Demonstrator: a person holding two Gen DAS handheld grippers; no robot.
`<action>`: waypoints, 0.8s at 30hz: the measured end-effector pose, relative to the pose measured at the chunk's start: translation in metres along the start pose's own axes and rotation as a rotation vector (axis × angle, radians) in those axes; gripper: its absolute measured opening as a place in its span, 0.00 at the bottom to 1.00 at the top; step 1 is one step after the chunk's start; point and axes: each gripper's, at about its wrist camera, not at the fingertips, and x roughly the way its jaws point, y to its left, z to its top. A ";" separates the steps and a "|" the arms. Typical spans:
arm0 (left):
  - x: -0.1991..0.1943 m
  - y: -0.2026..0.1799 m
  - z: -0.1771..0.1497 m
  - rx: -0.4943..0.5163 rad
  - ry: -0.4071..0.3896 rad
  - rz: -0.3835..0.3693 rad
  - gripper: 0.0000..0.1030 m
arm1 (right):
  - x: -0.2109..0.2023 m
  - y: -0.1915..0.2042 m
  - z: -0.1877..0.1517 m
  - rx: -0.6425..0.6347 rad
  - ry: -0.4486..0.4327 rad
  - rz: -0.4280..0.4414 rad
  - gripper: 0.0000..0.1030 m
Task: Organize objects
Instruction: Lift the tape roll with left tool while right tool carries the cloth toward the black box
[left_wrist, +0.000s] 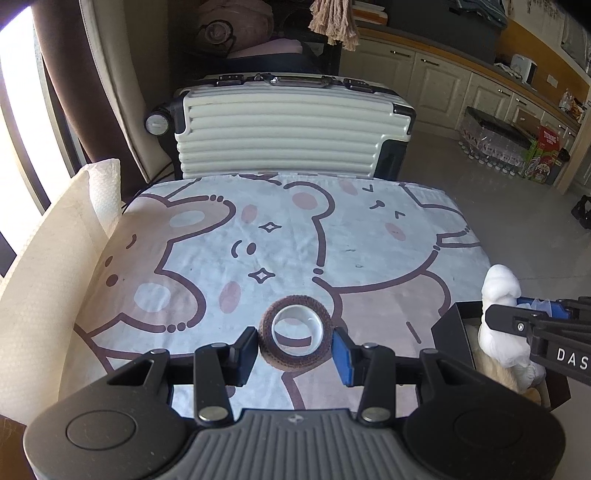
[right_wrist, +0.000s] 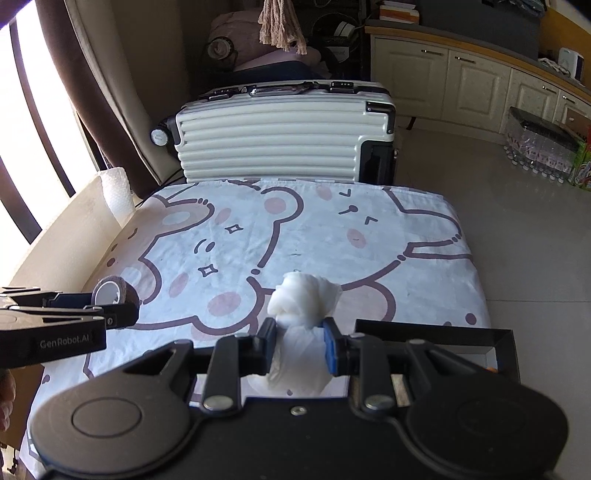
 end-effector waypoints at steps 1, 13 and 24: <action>0.000 0.000 0.000 -0.002 -0.001 -0.001 0.43 | 0.000 0.000 0.000 0.000 0.002 -0.001 0.27; 0.005 -0.016 0.000 0.008 -0.003 -0.028 0.43 | -0.006 -0.021 -0.003 0.045 -0.012 -0.019 0.27; 0.015 -0.059 0.002 0.058 -0.014 -0.108 0.43 | -0.016 -0.079 -0.012 0.169 -0.026 -0.087 0.27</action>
